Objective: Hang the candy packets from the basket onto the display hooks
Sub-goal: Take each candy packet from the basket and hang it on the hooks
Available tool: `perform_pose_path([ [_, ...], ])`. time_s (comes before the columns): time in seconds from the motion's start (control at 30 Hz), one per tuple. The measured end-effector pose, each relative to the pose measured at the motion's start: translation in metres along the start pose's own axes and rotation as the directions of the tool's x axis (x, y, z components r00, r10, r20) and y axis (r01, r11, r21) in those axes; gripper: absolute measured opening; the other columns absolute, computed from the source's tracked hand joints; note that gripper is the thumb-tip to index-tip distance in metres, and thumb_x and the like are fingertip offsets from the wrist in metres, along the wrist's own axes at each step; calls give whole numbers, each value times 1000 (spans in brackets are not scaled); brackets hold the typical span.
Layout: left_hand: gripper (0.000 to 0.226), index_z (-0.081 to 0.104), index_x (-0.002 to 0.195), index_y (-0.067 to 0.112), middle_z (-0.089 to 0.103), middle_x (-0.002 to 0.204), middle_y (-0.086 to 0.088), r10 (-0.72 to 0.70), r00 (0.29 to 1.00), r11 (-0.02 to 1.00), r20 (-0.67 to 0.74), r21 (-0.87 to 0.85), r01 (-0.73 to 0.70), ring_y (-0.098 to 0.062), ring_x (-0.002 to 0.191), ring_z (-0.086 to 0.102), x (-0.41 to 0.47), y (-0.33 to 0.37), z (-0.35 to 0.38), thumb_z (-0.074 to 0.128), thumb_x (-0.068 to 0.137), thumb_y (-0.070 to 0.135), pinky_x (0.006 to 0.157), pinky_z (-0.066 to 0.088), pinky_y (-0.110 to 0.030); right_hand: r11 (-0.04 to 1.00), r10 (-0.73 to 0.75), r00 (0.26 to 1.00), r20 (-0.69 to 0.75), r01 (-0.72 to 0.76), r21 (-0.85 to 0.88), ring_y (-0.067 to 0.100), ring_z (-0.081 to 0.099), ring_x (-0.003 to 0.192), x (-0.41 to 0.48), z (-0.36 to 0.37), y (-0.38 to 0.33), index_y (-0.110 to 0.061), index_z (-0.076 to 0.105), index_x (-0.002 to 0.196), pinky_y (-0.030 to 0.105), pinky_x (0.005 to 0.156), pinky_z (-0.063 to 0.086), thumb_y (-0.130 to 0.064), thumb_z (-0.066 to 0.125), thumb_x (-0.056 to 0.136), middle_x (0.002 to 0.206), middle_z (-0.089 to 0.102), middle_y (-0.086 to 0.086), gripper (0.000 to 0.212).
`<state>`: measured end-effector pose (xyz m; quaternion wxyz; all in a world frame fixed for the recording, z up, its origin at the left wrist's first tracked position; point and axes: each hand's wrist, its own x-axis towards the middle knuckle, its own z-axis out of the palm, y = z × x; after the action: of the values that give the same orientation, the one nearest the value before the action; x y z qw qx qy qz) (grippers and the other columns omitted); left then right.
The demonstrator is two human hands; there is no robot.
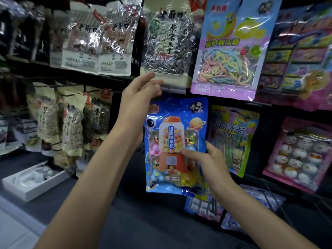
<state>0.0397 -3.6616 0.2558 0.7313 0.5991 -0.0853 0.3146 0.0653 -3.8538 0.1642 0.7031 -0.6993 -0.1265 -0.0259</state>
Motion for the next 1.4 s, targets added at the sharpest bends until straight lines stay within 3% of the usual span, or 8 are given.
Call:
perform_pose_path([
  [0.17, 36, 63, 137, 24, 76, 119, 11, 37, 999, 998, -23, 45, -36, -9, 114, 69, 1, 1, -1, 58, 104, 12, 100, 53, -34, 1000, 11, 1000, 7, -12, 22, 4, 76, 83, 7, 11, -4, -29, 74, 105, 30, 69, 54, -18, 79, 89, 91, 80, -15, 20],
  [0.63, 36, 65, 136, 21, 77, 117, 11, 85, 994, 996, -64, 7, -84, -4, 114, 68, 2, -11, 1, 56, 103, 7, 91, 52, -21, 988, 56, 998, 6, -57, 141, -7, 71, 63, 19, 15, 21, -23, 72, 114, 8, 39, 45, -14, 75, 93, 82, 79, -18, 23],
  [0.77, 35, 67, 130, 16, 77, 115, 6, 151, 980, 988, -128, 17, -150, -2, 109, 70, 2, -21, 2, 56, 100, 1, 86, 53, -13, 993, 66, 997, -42, -62, 102, 6, 76, 90, 37, 20, 31, -27, 66, 131, 32, 77, 59, -30, 84, 84, 109, 79, -12, 51],
  [1.0, 37, 70, 92, 21, 73, 94, -1, 173, 946, 983, -276, -18, -185, -11, 90, 68, 8, -56, 7, 49, 92, -9, 75, 52, -22, 995, 50, 989, -141, -38, 90, 15, 73, 105, 67, 20, 45, -27, 55, 146, 41, 91, 56, -39, 87, 72, 129, 72, -5, 81],
  [1.1, 39, 68, 86, 19, 70, 88, 1, 105, 949, 994, -296, 15, -105, -6, 82, 64, 13, -82, 8, 45, 90, -12, 71, 50, -18, 996, 54, 986, -161, -43, 73, 20, 76, 100, 79, 17, 48, -31, 65, 130, 50, 96, 58, -38, 86, 69, 115, 78, -6, 65],
  [1.2, 34, 69, 101, 18, 71, 100, 4, 4, 963, 992, -269, 123, 30, -9, 93, 66, 17, -117, 8, 48, 95, -8, 75, 50, -17, 998, 47, 986, -157, -40, 47, 20, 79, 89, 92, 11, 53, -30, 71, 109, 50, 89, 62, -25, 83, 81, 98, 81, -5, 30],
  [1.3, 41, 60, 133, 24, 63, 117, 5, -94, 976, 956, -199, 256, 144, -9, 105, 63, 21, -153, 9, 54, 99, 2, 90, 56, -34, 999, 35, 983, -178, -30, 32, 22, 79, 88, 107, 7, 60, -30, 72, 105, 51, 88, 62, -25, 82, 83, 96, 81, -4, 24],
  [1.4, 49, 56, 140, 29, 70, 104, 12, -139, 986, 949, -89, 273, 159, -7, 91, 72, 25, -173, 17, 59, 100, 3, 79, 61, -33, 999, 35, 978, -206, -31, 24, 26, 80, 84, 123, 7, 66, -28, 71, 106, 52, 82, 64, -30, 82, 82, 96, 81, 0, 26],
])
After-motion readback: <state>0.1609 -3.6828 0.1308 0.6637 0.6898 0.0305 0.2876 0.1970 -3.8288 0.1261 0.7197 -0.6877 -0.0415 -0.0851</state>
